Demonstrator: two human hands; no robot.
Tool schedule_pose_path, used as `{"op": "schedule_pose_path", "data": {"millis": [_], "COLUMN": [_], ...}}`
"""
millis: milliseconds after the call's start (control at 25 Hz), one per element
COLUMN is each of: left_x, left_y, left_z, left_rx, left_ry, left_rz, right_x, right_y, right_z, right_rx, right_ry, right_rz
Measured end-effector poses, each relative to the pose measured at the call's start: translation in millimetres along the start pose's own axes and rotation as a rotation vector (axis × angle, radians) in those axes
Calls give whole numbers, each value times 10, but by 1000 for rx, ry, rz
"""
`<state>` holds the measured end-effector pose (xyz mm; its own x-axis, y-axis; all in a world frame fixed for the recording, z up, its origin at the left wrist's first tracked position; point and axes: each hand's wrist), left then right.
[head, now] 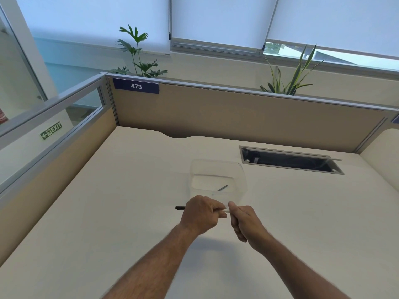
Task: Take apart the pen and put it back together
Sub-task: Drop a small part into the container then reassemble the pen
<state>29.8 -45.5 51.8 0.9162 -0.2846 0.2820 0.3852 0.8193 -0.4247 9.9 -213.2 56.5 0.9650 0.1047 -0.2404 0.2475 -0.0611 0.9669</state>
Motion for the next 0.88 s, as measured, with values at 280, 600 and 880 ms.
{"op": "schedule_pose_path", "data": {"millis": [280, 600, 880], "left_x": [-53, -104, -426], "left_y": [-43, -137, 239], "left_z": [-14, -118, -312], "left_rx": [-212, -440, 172], "left_ry": [-14, -49, 152], "left_rz": [142, 262, 213], "right_x": [-42, -45, -35], "right_y": [55, 8, 135], "right_z": [27, -66, 23], "right_rx": [20, 47, 106], "right_ry": [-85, -139, -198], "right_rz": [156, 348, 434]}}
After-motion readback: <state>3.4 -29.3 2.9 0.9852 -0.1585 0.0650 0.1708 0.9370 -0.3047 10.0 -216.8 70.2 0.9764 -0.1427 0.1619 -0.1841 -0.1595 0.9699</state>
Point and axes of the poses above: each hand's wrist, its own x-axis towards the middle knuckle, its own z-axis out of the back of the hand, y = z × x, and after that the axes turned 15 degrees about x, right-handed
